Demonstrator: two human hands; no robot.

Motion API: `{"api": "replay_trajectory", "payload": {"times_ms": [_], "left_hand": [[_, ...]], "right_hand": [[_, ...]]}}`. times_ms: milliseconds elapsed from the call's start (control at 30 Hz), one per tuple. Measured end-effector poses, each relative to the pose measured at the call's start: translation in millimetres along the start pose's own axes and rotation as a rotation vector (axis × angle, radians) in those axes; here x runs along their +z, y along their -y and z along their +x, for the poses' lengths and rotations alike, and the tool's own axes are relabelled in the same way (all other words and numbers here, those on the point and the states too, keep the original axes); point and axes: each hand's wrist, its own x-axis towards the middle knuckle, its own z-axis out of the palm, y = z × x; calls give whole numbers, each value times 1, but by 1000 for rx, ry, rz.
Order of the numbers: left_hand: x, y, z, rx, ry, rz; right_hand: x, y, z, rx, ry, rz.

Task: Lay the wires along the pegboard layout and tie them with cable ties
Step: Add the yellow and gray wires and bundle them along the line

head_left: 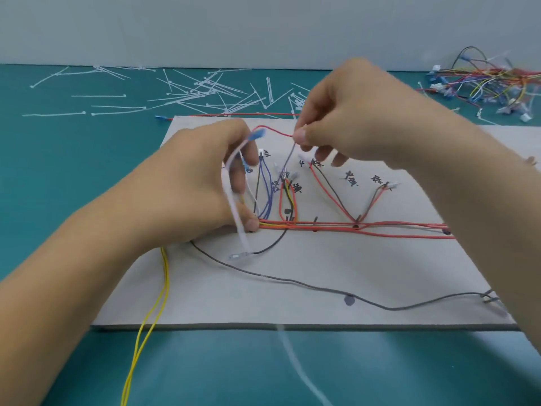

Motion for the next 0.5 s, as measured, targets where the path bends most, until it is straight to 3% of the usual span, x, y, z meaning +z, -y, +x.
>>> {"api": "replay_trajectory", "payload": {"times_ms": [167,500], "left_hand": [[3,4,-4,-15,-147,26],[0,13,2,5,-119,85]], "right_hand": [[29,19,28,27,-16,-116],[44,22,44,20,-48,-130]]}}
